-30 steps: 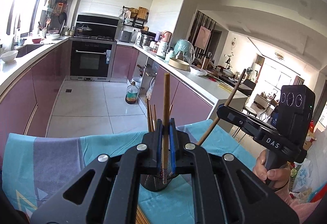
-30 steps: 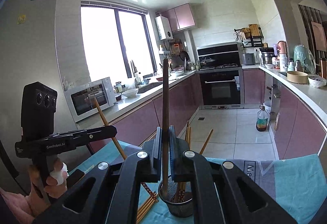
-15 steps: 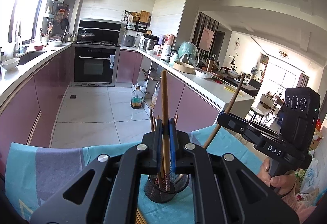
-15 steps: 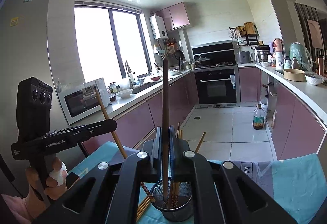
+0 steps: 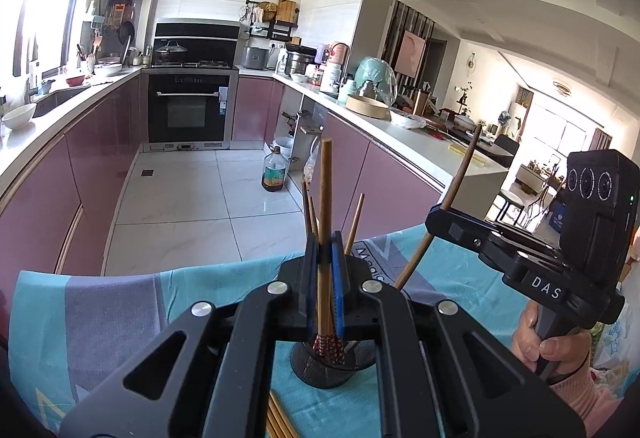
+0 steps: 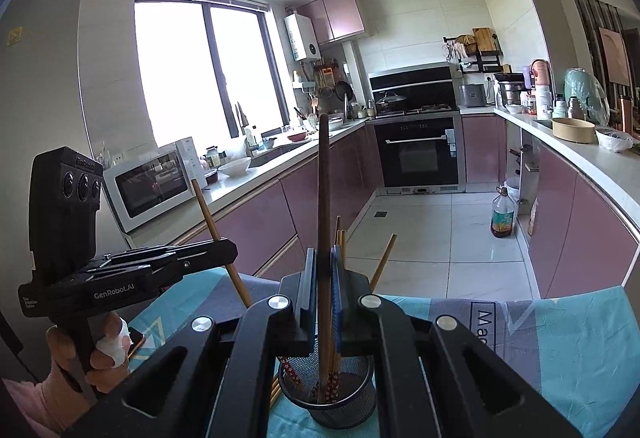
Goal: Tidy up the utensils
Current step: 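Lower the chopsticks tip-first into the mesh cup with both tools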
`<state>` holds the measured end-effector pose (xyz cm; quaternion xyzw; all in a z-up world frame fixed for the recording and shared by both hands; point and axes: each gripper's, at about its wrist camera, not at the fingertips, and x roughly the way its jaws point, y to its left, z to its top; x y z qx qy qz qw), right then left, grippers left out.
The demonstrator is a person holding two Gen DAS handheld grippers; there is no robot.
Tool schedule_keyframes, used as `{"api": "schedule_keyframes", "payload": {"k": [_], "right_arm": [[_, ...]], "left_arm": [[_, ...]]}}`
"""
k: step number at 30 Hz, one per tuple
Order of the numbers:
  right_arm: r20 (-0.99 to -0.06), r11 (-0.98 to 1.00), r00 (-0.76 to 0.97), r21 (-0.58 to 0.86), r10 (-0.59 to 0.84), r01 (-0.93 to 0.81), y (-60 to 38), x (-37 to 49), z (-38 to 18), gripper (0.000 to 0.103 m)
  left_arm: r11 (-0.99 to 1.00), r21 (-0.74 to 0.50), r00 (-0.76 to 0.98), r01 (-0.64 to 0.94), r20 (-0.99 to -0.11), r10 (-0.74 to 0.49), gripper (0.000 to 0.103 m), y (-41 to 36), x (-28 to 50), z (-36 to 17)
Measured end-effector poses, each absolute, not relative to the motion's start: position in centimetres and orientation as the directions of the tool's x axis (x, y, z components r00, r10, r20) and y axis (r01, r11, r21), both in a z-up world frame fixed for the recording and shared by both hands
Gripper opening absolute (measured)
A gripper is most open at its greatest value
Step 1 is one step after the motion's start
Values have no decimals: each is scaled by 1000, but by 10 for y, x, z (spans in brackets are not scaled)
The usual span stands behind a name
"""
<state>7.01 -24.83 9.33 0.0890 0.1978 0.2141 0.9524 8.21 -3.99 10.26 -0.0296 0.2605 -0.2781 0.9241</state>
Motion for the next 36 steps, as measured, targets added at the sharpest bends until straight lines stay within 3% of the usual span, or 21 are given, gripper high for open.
{"api": "schedule_keyframes", "payload": {"k": [36], "right_arm": [[-494,914,768,224,407,-340,-231,99,54,5]], "left_arm": [[839,-190,607,510,-611,-508,7,-59,136,70]]}}
